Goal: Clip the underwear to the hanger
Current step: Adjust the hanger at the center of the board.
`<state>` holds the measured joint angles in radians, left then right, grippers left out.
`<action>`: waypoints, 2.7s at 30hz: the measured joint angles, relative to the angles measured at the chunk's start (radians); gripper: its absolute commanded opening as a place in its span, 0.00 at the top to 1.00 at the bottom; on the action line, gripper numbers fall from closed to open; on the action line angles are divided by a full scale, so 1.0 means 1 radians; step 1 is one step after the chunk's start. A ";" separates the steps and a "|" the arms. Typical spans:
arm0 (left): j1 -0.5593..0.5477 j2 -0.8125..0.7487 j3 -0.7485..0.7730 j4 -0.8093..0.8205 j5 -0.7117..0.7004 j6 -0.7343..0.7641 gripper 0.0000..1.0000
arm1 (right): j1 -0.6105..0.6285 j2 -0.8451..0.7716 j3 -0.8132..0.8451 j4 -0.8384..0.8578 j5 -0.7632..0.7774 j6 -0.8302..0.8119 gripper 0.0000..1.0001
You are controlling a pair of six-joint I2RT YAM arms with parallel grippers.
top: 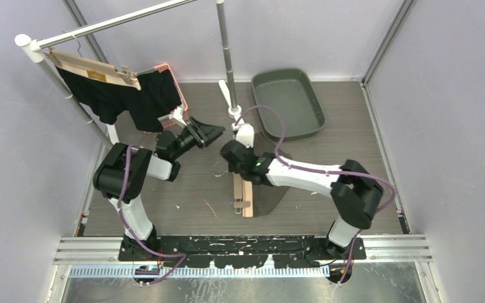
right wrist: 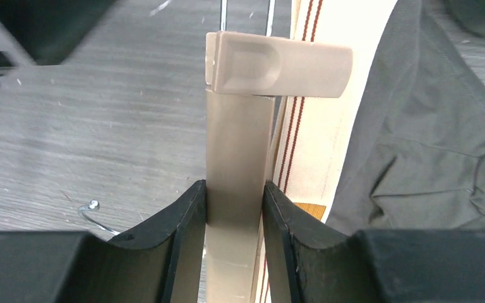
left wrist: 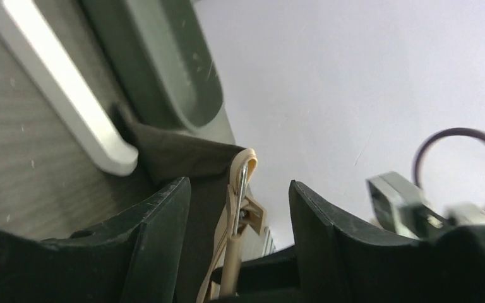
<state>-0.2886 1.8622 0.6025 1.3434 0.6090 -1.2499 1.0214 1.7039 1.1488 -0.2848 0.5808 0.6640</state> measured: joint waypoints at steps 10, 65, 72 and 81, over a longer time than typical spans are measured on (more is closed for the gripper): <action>0.039 -0.420 0.045 -0.288 0.010 0.148 0.38 | -0.286 -0.214 -0.082 0.124 -0.287 -0.092 0.61; -0.361 -0.720 0.089 -1.104 -0.449 0.698 0.67 | -0.420 -0.168 0.031 0.318 -0.762 0.143 0.60; -0.399 -0.703 0.106 -1.104 -0.457 0.700 0.70 | -0.433 -0.206 0.012 0.343 -0.769 0.156 0.60; -0.415 -0.698 0.106 -1.122 -0.499 0.709 1.00 | -0.447 -0.230 -0.021 0.365 -0.779 0.163 0.57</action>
<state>-0.7040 1.1645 0.7086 0.2218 0.1104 -0.5407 0.5739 1.4734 1.1282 0.0799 -0.1986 0.8265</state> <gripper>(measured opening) 0.068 0.402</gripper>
